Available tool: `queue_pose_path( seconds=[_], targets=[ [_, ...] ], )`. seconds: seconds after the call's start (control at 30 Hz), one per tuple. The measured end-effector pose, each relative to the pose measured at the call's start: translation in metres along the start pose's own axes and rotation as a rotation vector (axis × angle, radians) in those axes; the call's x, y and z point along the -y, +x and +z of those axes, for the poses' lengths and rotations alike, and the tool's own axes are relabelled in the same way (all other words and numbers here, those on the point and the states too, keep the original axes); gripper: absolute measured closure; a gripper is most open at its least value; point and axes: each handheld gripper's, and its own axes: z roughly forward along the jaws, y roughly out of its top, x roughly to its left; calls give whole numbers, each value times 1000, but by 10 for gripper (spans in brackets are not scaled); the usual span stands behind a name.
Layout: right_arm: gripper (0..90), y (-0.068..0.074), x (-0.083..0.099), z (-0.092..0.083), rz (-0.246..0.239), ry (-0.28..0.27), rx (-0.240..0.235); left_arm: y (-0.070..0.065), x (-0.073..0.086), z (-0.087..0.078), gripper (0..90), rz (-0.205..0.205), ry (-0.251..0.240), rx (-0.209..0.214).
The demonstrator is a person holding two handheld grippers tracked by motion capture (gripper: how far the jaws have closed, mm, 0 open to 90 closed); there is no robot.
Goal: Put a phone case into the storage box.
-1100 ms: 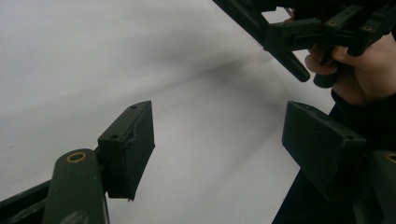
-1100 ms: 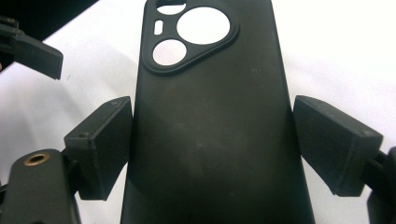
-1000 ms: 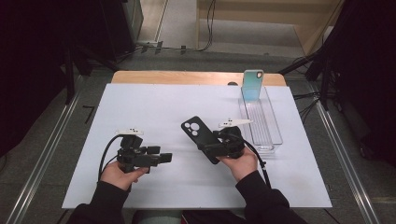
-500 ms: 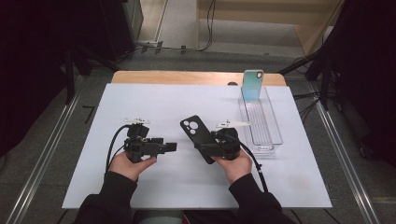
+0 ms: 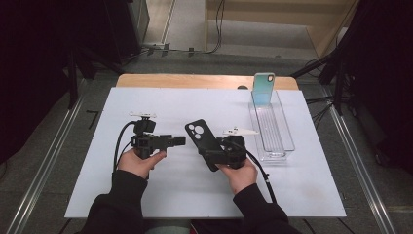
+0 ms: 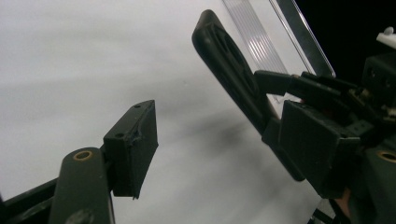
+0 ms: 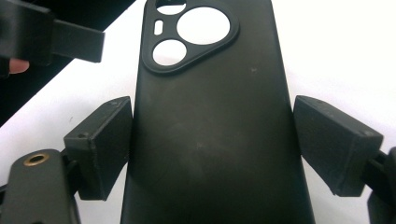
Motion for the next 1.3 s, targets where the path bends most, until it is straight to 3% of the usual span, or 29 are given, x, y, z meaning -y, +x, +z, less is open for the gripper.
queue_pose_path(
  seconds=[0.23,0.43,0.6,0.77,0.93,1.0,1.17,1.3],
  targets=[
    [137,7,2,7,16,-16,-20,-3,-5,8,333,-29,-35,-36],
    [137,16,5,10,12,-23,-41,-1,-10,10,375,-57,-68,-38],
    [137,23,6,11,8,-40,-59,3,-12,15,405,-101,-55,-13],
    [137,25,7,13,5,-60,-73,3,-13,21,475,-110,-60,0],
    [136,28,8,12,-15,-92,-86,2,-13,22,700,-112,-72,20],
    [134,27,8,13,-12,-95,-95,3,-12,22,745,-134,-86,52],
    [129,24,10,15,-17,-105,-114,3,-11,21,772,-137,-96,58],
    [123,24,11,17,-25,-102,-121,3,-11,20,805,-162,-102,102]
  ],
)
